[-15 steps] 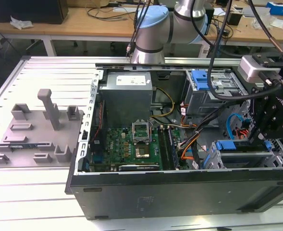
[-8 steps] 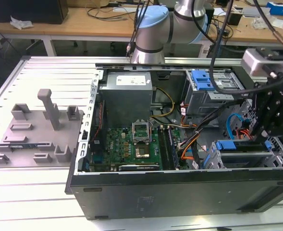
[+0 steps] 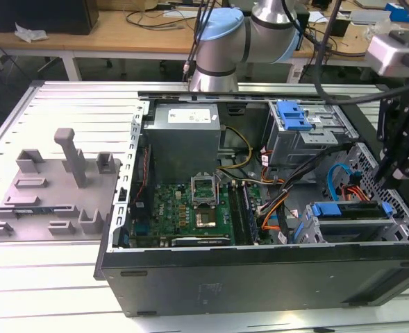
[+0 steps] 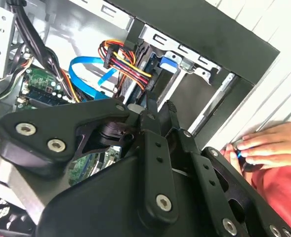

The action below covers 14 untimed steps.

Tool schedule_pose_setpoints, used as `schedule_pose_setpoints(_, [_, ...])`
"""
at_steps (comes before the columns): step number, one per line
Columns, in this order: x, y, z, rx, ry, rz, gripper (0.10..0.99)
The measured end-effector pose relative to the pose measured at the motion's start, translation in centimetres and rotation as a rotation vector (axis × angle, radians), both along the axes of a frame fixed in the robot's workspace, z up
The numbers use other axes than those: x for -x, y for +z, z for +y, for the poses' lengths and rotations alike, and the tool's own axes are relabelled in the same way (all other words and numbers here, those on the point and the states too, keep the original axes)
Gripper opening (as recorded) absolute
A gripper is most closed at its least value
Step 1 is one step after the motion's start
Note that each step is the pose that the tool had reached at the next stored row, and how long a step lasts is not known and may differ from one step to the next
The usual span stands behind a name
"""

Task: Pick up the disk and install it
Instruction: 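Insert the first disk wire, then insert the second disk wire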

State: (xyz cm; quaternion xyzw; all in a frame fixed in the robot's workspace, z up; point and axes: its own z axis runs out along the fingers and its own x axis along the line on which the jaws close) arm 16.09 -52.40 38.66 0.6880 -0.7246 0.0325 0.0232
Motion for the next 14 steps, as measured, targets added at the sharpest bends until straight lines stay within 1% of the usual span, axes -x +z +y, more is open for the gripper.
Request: schedule_pose_setpoints(14, [0.0, 0.01, 0.0, 0.0, 0.0, 0.0, 0.239])
